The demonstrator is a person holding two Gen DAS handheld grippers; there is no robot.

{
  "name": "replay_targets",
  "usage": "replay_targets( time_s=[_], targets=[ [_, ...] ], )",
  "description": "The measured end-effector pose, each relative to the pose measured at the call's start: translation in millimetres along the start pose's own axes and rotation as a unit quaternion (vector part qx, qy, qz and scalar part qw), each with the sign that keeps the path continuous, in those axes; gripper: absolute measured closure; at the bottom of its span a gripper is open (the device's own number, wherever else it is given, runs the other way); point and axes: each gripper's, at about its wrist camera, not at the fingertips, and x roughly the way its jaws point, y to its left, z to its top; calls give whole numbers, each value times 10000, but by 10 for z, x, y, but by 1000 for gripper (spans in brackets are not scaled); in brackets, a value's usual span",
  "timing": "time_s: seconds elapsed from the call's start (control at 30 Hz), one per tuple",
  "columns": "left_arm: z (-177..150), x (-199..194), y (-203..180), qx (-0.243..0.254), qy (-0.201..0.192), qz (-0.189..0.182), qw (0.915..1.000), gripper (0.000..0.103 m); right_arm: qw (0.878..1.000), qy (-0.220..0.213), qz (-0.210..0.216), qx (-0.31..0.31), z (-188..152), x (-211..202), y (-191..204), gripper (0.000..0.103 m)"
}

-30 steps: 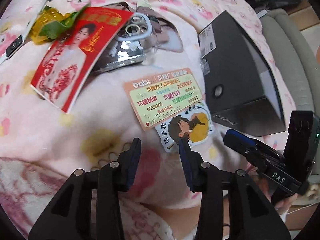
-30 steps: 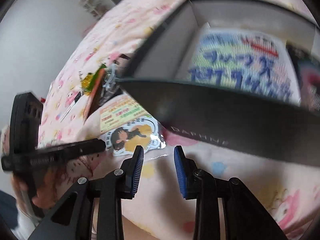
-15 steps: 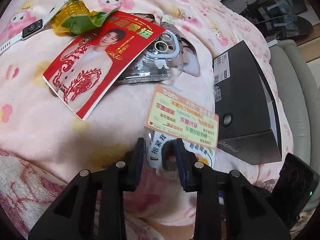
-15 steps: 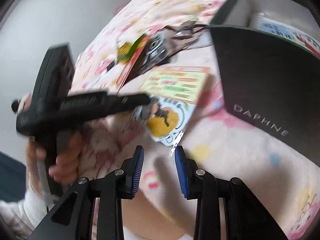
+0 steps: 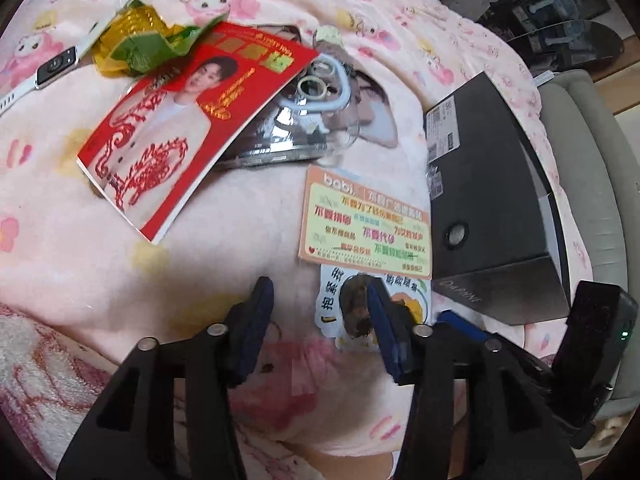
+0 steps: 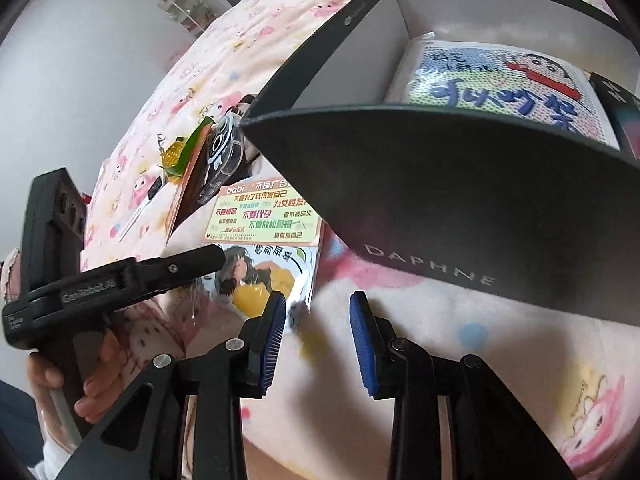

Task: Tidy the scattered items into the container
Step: 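Position the left gripper around the babi card and close on it, then lift the babi card with the left gripper and carry it over the black box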

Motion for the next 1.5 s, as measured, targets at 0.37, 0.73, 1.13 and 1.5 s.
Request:
replay_targets(
  time_s=[0.37, 0.73, 1.13, 1.5],
  targets=[
    [15, 31, 24, -51, 158, -296, 9994, 70, 9952, 430, 730, -499, -127, -22, 236, 73],
    [-72, 29, -165, 577, 226, -148, 9980, 75, 9991, 20, 416, 123, 28, 233, 138, 74],
    [-106, -971, -1102, 1464, -952, -522, 9832, 77, 9888, -1201, 810, -361, 135, -972, 452, 77],
    [350, -77, -2302, 1994, -244, -1118, 9732, 77, 9831, -1789, 179, 333, 587, -1616, -727, 77]
  ],
)
